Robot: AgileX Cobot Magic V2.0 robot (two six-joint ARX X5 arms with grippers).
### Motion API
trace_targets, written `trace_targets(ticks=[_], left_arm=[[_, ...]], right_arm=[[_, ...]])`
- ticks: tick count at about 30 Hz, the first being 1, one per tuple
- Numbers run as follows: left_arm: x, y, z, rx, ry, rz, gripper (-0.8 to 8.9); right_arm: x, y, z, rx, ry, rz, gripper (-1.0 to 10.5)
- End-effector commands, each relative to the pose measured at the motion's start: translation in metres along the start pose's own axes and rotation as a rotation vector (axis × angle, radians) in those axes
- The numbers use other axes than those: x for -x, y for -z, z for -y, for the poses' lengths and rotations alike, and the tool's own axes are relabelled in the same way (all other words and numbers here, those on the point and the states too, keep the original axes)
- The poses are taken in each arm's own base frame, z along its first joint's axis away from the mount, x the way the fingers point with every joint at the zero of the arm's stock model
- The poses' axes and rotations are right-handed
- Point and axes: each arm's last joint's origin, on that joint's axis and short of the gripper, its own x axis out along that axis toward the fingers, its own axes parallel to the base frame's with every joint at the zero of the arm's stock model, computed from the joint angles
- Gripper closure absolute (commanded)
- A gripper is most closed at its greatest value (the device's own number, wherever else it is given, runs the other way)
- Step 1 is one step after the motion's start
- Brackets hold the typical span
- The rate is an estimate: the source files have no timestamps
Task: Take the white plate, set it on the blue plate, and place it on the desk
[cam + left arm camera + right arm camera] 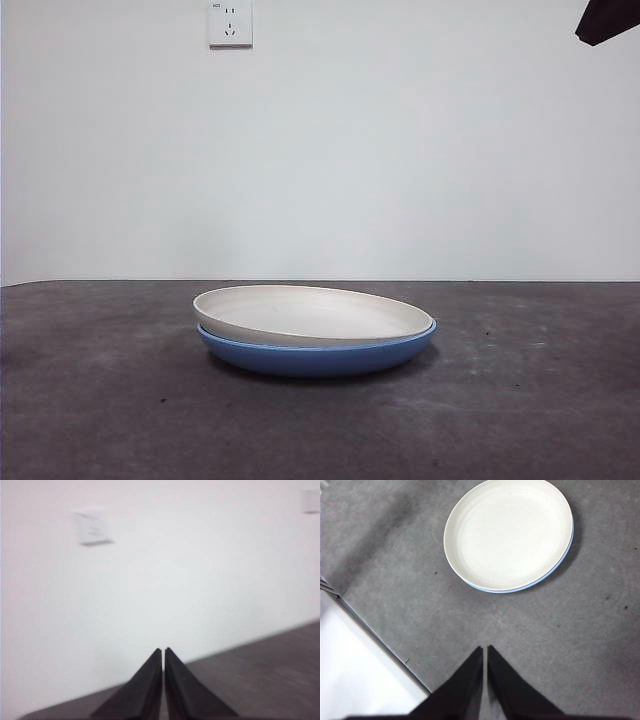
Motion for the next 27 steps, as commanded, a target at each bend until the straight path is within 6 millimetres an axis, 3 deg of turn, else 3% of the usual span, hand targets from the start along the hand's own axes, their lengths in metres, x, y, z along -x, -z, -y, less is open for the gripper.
trace_targets(ticks=[1, 8, 14, 20, 27], left_arm=[[0.008, 0.031, 0.002, -0.022, -0.093, 0.003, 8.06], [0.027, 0.110, 0.011, 0.032, -0.268, -0.096, 8.06], [0.042, 0.158, 0.020, 0.061, -0.301, -0.132, 8.06], [0.051, 0.186, 0.027, 0.066, -0.303, -0.156, 8.06], [0.056, 0.204, 0.030, 0.091, -0.324, -0.186, 8.06]], right_arm=[[0.002, -0.005, -0.002, 0.024, -0.007, 0.019, 9.4], [0.002, -0.005, -0.002, 0.024, -0.007, 0.019, 9.4], [0.002, -0.005, -0.002, 0.024, -0.007, 0.019, 9.4], [0.002, -0.005, -0.002, 0.024, -0.007, 0.019, 9.4], [0.002, -0.005, -0.002, 0.024, -0.007, 0.019, 9.4]])
